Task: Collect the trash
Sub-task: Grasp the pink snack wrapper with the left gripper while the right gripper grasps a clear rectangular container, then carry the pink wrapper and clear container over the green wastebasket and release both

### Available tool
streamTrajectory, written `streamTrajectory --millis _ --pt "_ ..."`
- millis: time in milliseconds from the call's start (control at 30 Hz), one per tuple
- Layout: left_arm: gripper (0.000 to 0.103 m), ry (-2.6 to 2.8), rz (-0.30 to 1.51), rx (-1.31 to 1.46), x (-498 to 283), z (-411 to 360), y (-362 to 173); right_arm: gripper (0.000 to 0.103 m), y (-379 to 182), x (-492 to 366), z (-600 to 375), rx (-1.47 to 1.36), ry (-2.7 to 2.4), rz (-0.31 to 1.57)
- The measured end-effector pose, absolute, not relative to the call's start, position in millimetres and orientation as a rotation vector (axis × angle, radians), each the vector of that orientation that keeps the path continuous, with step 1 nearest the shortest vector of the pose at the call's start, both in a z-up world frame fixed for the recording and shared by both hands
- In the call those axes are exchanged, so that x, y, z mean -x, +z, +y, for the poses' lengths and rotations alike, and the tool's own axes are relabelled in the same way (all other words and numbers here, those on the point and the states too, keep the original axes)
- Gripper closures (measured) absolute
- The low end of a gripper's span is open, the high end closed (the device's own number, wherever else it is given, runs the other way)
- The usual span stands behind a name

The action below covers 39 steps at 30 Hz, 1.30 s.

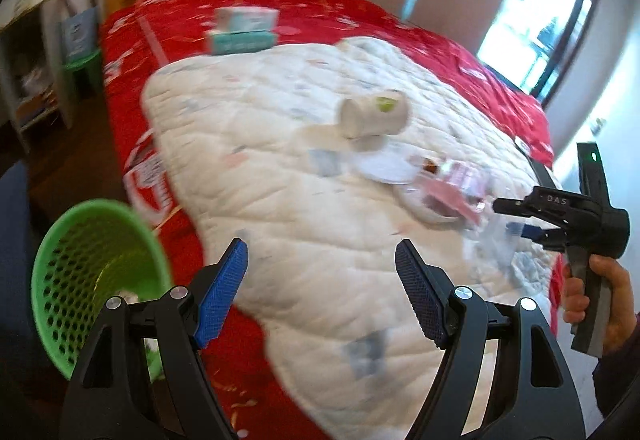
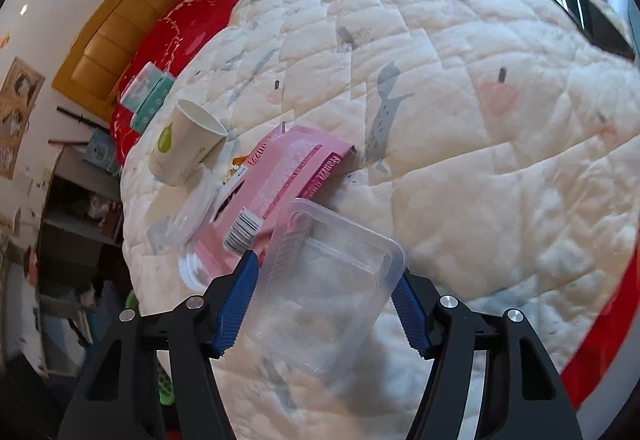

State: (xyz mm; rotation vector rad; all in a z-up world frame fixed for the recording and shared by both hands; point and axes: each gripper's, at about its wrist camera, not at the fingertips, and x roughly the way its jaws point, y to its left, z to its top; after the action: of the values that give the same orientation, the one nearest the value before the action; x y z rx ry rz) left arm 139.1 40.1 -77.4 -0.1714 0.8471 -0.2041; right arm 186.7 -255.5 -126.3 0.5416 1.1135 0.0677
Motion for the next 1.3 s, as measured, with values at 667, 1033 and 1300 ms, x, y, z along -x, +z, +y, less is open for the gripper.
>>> streamTrajectory --millis 667,1033,1300 --pt "0.020 -0.527 0.933 -0.153 -228.2 -147.9 -83.4 0.042 -114.3 -142.7 -313.6 -0.445 0.148 1.066" --pt "0.015 -0.506 1.007 -0.277 -266.0 -178.7 -112.6 0.042 -120.5 -140.9 -319.4 -0.465 0.186 1.070" --pt "0.029 -0.498 1.030 -0.308 -272.6 -186.1 -127.0 0.042 -122.4 -141.0 -321.6 -0.472 0.187 1.072"
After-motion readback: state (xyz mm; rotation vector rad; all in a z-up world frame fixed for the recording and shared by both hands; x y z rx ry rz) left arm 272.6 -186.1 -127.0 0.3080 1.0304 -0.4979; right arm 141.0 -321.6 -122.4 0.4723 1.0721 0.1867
